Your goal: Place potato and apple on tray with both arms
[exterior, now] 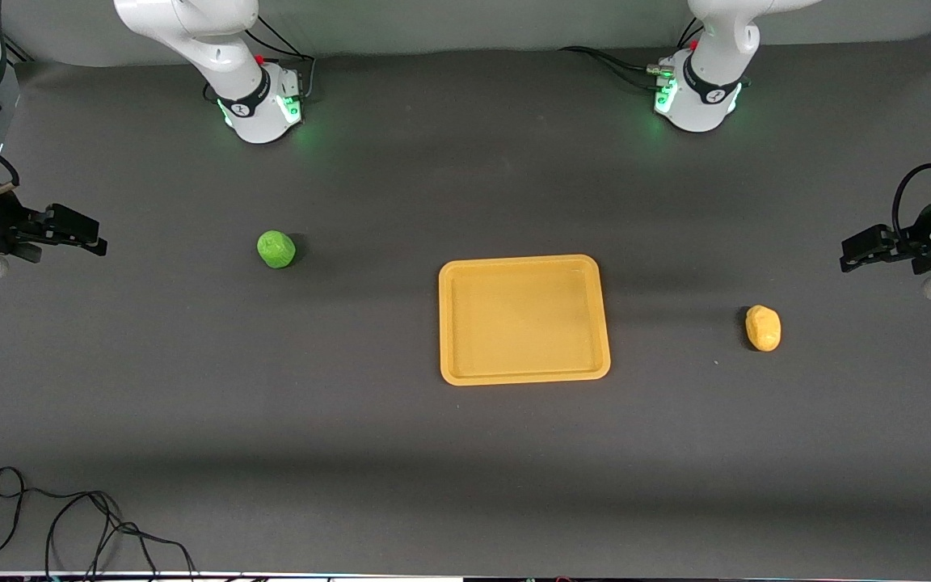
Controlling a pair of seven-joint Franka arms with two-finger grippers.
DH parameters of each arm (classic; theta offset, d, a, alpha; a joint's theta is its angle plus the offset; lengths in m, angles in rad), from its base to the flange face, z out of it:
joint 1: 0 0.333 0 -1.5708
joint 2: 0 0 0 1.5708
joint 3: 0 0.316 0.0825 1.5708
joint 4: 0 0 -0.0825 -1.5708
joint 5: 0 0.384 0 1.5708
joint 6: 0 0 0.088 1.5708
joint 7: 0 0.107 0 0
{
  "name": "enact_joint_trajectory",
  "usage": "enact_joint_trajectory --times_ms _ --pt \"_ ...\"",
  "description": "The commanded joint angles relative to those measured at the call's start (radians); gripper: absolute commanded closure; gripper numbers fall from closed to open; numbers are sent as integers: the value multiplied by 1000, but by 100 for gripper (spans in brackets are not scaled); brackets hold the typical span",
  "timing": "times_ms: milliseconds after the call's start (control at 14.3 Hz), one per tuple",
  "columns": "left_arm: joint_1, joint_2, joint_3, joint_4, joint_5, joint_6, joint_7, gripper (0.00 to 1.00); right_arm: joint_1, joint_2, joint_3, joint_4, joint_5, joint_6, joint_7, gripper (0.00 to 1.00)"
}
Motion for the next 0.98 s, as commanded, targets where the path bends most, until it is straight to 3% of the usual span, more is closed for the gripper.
enact_joint_trajectory --times_ms 0,349,419,558,628,767,907 --pt "-7 -17 1 -10 1 -5 -8 0 3 -12 -2 6 3 -17 -13 0" --pt "-11 -12 2 -32 -2 18 -7 0 3 -6 -2 7 3 -8 -15 0" --pt "-2 -15 2 -79 -1 58 1 0 3 -6 -2 7 3 -3 -15 0" --pt "1 -15 11 -231 9 265 3 0 6 -8 -2 -5 5 4 -13 0" --pt "11 6 11 -285 9 362 4 0 11 -15 1 -28 5 12 -12 0" --pt "27 121 11 -307 12 418 44 0 60 -66 1 -109 5 32 20 0" --pt "48 186 11 -360 28 476 50 1 106 -167 1 -259 3 88 82 0"
